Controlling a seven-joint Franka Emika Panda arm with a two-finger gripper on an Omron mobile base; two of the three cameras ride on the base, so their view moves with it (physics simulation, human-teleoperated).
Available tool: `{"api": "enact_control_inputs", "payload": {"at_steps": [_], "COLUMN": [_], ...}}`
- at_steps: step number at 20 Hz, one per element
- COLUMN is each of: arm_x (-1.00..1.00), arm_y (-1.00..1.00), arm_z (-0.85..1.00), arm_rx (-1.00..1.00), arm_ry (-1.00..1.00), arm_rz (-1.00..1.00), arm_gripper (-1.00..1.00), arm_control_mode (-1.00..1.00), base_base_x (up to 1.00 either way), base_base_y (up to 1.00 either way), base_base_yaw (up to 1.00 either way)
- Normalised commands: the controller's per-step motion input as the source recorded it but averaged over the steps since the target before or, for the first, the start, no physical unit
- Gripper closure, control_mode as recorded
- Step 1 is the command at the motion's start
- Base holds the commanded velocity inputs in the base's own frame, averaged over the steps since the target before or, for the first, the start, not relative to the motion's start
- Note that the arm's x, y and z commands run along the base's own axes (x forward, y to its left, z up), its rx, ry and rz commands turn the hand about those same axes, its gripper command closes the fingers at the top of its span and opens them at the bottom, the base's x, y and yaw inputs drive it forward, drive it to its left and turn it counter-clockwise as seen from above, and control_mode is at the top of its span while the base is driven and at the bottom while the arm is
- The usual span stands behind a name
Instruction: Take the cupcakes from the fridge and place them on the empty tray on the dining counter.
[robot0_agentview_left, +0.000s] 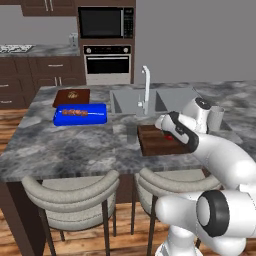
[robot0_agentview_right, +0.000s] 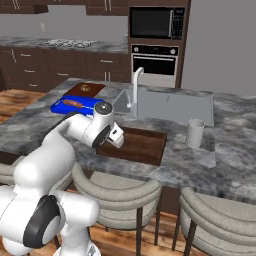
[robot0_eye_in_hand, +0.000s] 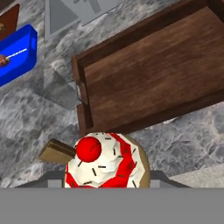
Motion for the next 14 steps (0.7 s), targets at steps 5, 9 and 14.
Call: {"api": "enact_control_inputs", "payload": {"at_steps": [5, 9, 14], "arm_x": [0.0, 0.14, 0.49], "arm_y": [0.0, 0.0, 0.0], "arm_z": [-0.02, -0.05, -0.2], "arm_rx": [-0.06, -0.01, 0.0], "arm_ry": [0.0, 0.0, 0.0], "arm_rz": [0.0, 0.02, 0.07], "arm_gripper": [1.0, 1.0, 1.0], "arm_control_mode": [-1.0, -1.0, -1.0], "base_base_x": [0.0, 0.0, 0.0], "base_base_y": [0.0, 0.0, 0.0], "base_base_yaw": [0.0, 0.0, 0.0]}}
